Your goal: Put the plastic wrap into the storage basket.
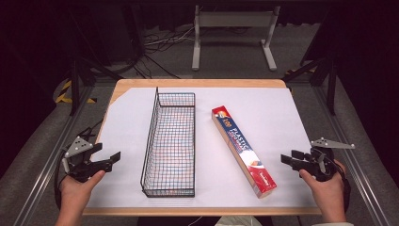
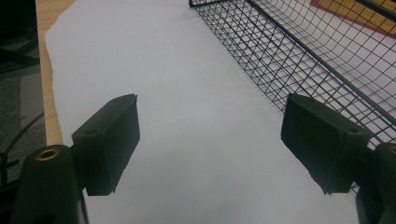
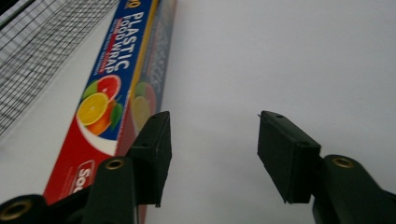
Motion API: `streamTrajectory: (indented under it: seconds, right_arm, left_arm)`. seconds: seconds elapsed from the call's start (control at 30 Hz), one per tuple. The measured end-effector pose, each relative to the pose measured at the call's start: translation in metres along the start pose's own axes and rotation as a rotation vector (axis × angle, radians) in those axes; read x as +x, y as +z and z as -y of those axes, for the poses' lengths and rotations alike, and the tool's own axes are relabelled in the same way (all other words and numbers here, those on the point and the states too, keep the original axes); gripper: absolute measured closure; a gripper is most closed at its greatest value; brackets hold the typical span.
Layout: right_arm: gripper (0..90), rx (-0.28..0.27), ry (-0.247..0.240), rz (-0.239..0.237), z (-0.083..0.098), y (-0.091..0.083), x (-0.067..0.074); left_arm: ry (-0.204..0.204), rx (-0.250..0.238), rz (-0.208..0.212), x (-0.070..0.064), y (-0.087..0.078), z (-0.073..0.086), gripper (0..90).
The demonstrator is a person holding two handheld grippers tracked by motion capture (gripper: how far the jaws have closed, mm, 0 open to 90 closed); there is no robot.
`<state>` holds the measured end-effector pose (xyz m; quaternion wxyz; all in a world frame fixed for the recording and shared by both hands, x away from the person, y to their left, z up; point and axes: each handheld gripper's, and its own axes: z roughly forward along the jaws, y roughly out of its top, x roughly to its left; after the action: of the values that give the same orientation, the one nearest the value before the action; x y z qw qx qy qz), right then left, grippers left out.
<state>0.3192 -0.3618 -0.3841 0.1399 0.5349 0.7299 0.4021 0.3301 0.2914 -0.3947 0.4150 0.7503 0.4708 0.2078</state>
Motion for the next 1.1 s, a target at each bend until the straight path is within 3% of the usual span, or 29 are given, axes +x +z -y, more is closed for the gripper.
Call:
streamTrajectory:
  seconds: [0.07, 0.1, 0.13, 0.23, 0.3, 0.4, 0.53, 0.6, 0.7, 0.9, 1.1]
  right_arm:
    - [44.9, -0.004, -0.051, 0.009, -0.001, 0.0, 0.006]
    - [44.9, -0.004, -0.051, 0.009, -0.001, 0.0, 0.006]
    - [45.2, -0.037, -0.11, 0.026, -0.002, 0.0, 0.009]
    - [45.2, -0.029, -0.098, -0.001, -0.004, 0.0, 0.013]
    - [42.2, -0.025, -0.131, 0.027, -0.007, 0.001, 0.017]
    - [41.3, 0.011, -0.134, 0.008, -0.013, 0.004, 0.022]
    - [40.0, 0.029, -0.174, -0.004, -0.029, 0.004, 0.034]
    - [33.6, 0.024, -0.171, -0.002, -0.04, 0.006, 0.042]
    - [34.6, -0.008, -0.162, -0.026, -0.047, 0.009, 0.049]
    - [32.1, 0.026, -0.225, -0.033, -0.07, 0.027, 0.076]
    - [25.2, 0.051, -0.238, -0.039, -0.092, 0.047, 0.091]
  left_arm:
    - [0.008, 0.006, -0.003, 0.0, 0.0, 0.0, 20.1]
    - [0.008, 0.006, -0.003, 0.0, 0.0, 0.0, 20.1]
    - [0.008, 0.002, -0.008, -0.001, 0.001, -0.001, 20.1]
    - [0.014, 0.005, -0.009, -0.002, 0.001, -0.001, 20.0]
    - [0.024, 0.006, -0.015, -0.003, 0.001, -0.001, 19.9]
    - [0.02, 0.008, -0.017, -0.003, 0.002, 0.0, 19.8]
    - [0.028, 0.012, -0.017, -0.002, 0.002, 0.0, 19.7]
    - [0.031, 0.01, -0.016, -0.002, 0.001, -0.001, 19.6]
    - [0.031, 0.007, -0.018, -0.001, 0.0, -0.002, 19.6]
    - [0.027, -0.007, -0.012, -0.001, -0.002, -0.002, 19.6]
    - [0.021, -0.011, -0.015, 0.0, -0.002, -0.002, 19.2]
